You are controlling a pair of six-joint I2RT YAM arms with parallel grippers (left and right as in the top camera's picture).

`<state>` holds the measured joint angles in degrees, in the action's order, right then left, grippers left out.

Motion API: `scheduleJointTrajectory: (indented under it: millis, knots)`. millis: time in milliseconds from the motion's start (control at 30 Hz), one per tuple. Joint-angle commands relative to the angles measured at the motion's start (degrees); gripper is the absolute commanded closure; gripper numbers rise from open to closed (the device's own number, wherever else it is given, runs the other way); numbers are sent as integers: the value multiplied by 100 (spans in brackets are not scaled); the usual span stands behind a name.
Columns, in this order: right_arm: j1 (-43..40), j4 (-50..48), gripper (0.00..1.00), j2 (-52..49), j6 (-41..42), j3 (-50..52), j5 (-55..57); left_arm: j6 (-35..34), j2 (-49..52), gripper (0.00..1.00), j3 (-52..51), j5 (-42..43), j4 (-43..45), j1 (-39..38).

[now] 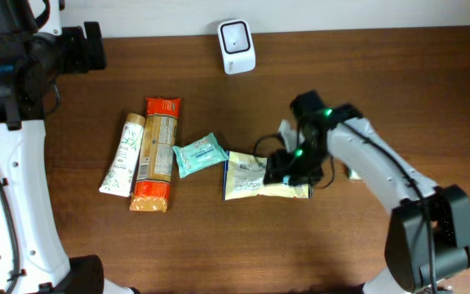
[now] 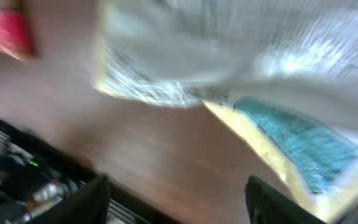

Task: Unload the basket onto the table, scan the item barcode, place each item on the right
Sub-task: 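Drag the snack bag right and lift it toward the scanner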

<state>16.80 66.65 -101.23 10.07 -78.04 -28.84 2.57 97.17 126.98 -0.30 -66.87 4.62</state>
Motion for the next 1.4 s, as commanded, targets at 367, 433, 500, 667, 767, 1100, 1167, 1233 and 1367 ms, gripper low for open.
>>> scheduleJointTrajectory:
  millis: [367,433,500,667,767,1100,1167,1233,1367]
  knots:
    - [-1003,-1558,1,-116,1169,1812,-868,70,-44,1,59,-13,-13,4]
    - [-925,-1976,0,-118,1327,2065,-911,70,-44,1,59,-13,-13,4]
    - [-807,-2634,5,-129,1572,2234,-874,70,-44,1,59,-13,-13,4]
    - [-632,-3248,17,-142,2046,2253,-304,70,-44,1,59,-13,-13,4]
    - [-614,-3268,48,-142,2041,2253,-236,70,-44,1,59,-13,-13,4]
    - [-1132,-2981,24,-2,1473,1932,-1217,70,-44,1,59,-13,-13,4]
    - [-1399,-3062,19,4,1453,1812,-1252,70,-44,1,59,-13,-13,4]
    - [-1497,-3453,19,-31,1438,1812,-1161,70,-44,1,59,-13,-13,4]
    - [-1139,-3816,19,-330,1550,1812,-1167,70,-44,1,59,-13,-13,4]
